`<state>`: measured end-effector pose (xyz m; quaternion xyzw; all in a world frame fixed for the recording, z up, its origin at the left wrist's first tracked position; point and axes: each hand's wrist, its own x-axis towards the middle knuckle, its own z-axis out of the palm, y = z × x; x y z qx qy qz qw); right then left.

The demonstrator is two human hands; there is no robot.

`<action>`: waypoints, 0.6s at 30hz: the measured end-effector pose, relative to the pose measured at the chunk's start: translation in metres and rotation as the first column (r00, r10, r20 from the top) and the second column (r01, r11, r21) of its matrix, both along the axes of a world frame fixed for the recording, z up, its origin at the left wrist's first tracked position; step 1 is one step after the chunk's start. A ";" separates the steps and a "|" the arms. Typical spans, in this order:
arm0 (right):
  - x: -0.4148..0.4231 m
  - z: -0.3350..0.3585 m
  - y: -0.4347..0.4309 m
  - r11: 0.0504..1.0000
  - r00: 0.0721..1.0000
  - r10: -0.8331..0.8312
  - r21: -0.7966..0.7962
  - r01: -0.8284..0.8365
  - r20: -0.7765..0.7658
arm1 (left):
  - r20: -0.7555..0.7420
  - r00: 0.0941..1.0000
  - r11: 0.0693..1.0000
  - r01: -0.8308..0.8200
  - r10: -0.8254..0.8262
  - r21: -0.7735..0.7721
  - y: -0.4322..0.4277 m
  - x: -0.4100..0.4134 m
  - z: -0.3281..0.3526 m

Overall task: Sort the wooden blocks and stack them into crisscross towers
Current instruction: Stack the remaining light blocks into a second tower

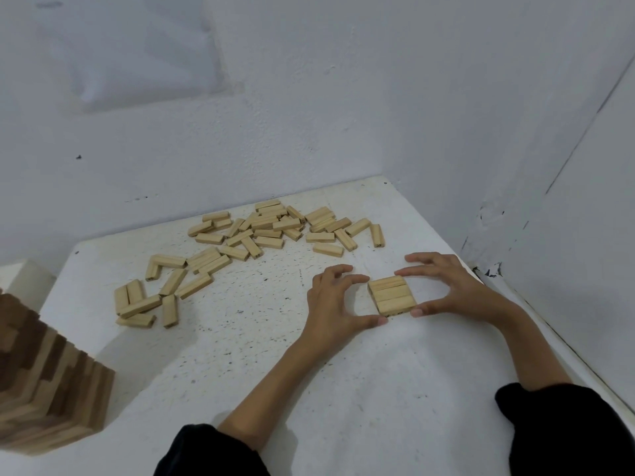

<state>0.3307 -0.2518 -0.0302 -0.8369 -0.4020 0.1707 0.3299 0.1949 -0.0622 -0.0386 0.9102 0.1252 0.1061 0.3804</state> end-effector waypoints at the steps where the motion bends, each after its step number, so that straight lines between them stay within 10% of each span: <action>1: 0.000 0.000 0.000 1.000 1.000 0.002 0.004 -0.002 0.005 | 0.001 1.000 1.000 0.000 0.000 0.002 0.000 0.000 0.000; 18: 0.004 -0.005 -0.002 1.000 0.999 0.024 0.001 -0.024 0.021 | 0.035 0.999 0.999 0.003 -0.005 0.046 -0.003 0.000 -0.003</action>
